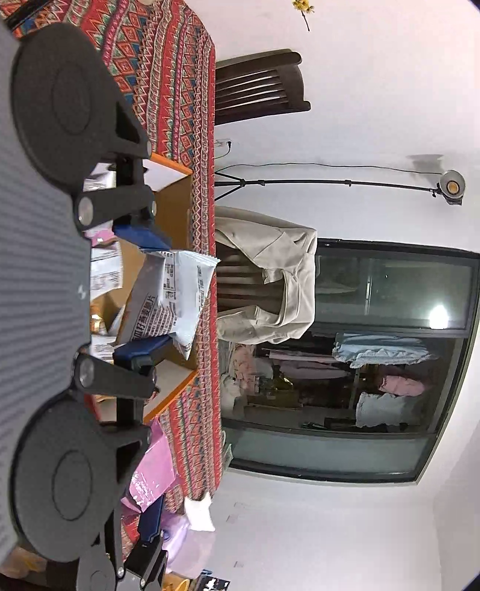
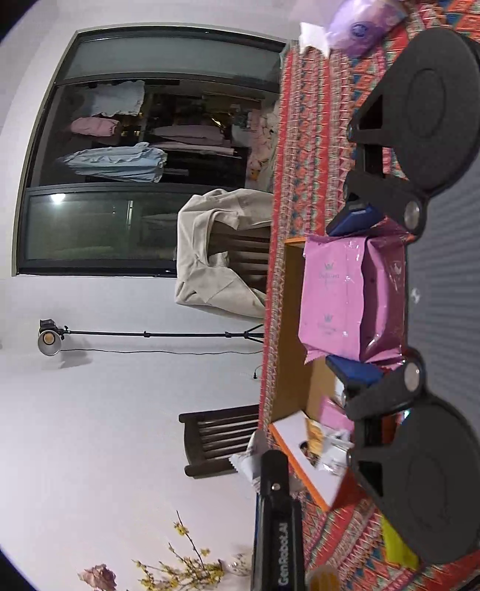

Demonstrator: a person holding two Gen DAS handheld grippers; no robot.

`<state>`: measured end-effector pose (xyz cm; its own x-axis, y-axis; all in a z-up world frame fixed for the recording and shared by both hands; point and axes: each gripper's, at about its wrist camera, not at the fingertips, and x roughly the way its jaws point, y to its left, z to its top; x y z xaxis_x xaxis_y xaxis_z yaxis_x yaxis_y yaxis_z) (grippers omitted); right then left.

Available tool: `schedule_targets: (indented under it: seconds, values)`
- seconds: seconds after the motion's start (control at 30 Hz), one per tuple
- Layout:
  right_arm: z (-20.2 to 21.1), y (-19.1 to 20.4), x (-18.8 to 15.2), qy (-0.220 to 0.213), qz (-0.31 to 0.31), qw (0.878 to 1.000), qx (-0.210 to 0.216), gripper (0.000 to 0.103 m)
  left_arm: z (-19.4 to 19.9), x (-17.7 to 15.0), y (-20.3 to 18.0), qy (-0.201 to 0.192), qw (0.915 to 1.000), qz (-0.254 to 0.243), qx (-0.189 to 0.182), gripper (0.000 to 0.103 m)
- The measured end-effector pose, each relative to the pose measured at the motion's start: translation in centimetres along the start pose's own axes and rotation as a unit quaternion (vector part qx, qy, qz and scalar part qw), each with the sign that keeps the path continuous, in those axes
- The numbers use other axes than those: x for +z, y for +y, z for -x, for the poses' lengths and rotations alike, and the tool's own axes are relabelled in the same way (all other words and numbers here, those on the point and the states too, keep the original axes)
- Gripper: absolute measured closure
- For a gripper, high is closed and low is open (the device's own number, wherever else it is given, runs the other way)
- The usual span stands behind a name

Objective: Organize snacks
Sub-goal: 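Carry both packets into the orange box and open both grippers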

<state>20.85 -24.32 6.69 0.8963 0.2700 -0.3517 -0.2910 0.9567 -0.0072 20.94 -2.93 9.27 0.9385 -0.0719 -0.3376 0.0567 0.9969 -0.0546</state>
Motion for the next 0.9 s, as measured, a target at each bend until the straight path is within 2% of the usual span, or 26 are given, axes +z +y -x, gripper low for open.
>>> schedule_targets:
  seconds: [0.33, 0.6, 0.8, 0.83, 0.9]
  values:
    - [-6.4, 0.5, 3.2, 0.007, 0.001, 1.000, -0.009, 0.035, -5.9, 2.1, 2.0, 0.001, 0.9993, 0.026, 0.025, 0.052]
    - [-10.5, 0.2, 2.0, 0.028, -0.006, 0.999, -0.018, 0.035, -10.1, -0.1, 4.5, 0.032, 0.9969, 0.045, 0.056, 0.052]
    - [-12.1, -0.5, 0.7, 0.047, -0.018, 0.999, -0.013, 0.035, -11.6, -1.1, 5.5, 0.057, 0.9954, 0.050, 0.058, 0.052]
    - [-12.3, -0.5, 0.5, 0.051, -0.018, 0.998, -0.011, 0.035, -11.7, -1.2, 5.6, 0.059, 0.9953, 0.050, 0.058, 0.050]
    - [-12.7, -0.6, 0.2, 0.056, -0.017, 0.998, -0.010, 0.034, -11.7, -1.5, 5.6, 0.059, 0.9956, 0.051, 0.051, 0.039]
